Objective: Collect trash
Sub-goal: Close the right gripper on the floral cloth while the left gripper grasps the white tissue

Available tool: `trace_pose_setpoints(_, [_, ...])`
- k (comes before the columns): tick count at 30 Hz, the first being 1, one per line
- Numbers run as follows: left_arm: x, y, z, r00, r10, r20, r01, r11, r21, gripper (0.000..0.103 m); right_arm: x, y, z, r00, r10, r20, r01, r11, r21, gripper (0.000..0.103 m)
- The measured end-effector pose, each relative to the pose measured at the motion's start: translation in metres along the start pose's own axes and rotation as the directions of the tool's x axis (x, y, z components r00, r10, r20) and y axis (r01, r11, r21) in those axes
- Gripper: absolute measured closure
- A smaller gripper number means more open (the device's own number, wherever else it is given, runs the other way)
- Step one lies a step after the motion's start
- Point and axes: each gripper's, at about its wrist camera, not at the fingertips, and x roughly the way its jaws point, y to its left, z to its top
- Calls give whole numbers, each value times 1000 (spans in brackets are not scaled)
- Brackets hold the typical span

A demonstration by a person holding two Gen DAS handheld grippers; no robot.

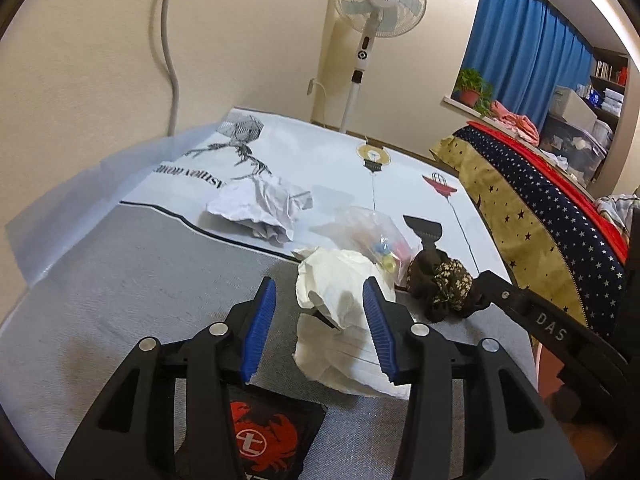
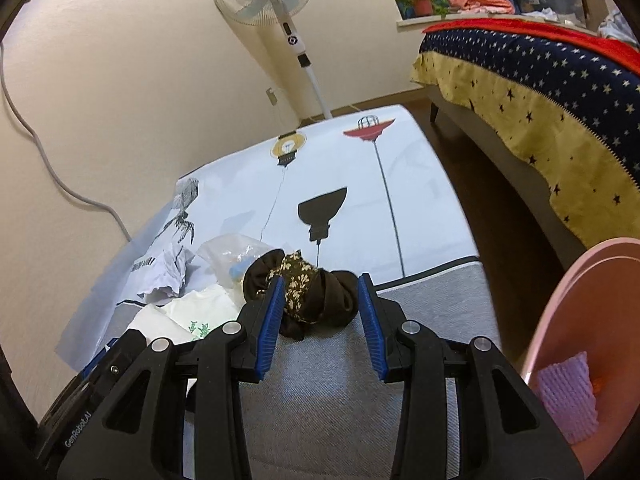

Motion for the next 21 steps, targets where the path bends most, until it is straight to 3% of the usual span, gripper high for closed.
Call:
trace_pose_setpoints(3, [2,0,-1,1000,-4,-9,4,1000,1,58,7,0,-2,1000,2,-19,-2,1000,2,72])
trace_pose_setpoints(4, [2,-1,-1,1000,-4,-12,4,1000,6,59,8,0,-2,1000,2,-25,-2,1000,3,80])
trace_pose_setpoints(8, [1,-3,-1,1000,-23,-18,23,1000,15,79,8,0,-2,999,11,-33,-11,1000,12,98])
trace_pose_setpoints(11, [-3,-2,2,999,-47,-17,47,999,11,91,-3,1,0,1000,7,-8,-7,1000,20,99])
trace_pose_setpoints(21, [-38,-13,9,996,-87,36,85,995,49,94,-59,12,7,997,-8,78,10,1000,-21,100])
